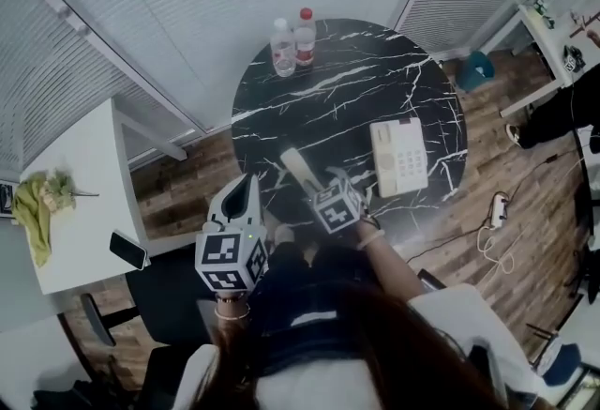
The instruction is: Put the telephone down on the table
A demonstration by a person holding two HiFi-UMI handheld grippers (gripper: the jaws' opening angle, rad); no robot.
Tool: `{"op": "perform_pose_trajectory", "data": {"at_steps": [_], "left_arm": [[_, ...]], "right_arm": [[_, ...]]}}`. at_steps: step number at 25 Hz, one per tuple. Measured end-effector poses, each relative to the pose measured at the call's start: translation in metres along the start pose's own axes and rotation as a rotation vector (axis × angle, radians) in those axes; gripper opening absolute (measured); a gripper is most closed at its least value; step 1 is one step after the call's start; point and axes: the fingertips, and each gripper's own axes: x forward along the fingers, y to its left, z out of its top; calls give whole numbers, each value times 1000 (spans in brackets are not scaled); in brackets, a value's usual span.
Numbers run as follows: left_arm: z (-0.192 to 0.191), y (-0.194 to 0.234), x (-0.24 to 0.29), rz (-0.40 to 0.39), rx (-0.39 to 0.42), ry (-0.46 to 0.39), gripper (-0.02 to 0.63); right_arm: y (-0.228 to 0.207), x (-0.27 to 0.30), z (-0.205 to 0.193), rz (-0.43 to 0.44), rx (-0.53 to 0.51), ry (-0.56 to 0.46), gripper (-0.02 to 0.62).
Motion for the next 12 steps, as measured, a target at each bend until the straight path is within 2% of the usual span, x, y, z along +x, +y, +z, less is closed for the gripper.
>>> {"op": "perform_pose_trajectory", "data": {"at_steps": [5,7,9,12], "left_arm": [[5,-13,8,-30,15,-2,0],[8,-20,13,-47,21,-5,0],[11,-25,20,-62,26,-2,0],[14,-34,29,-87,42,8,0]], "right_arm": [[-9,-16,8,-1,29,-50,139],[-15,-23,13,-15,42,-82,103],[-24,-30,17,-32,52,-107,101],[-35,-38,18,-52,84,-136,64]]}}
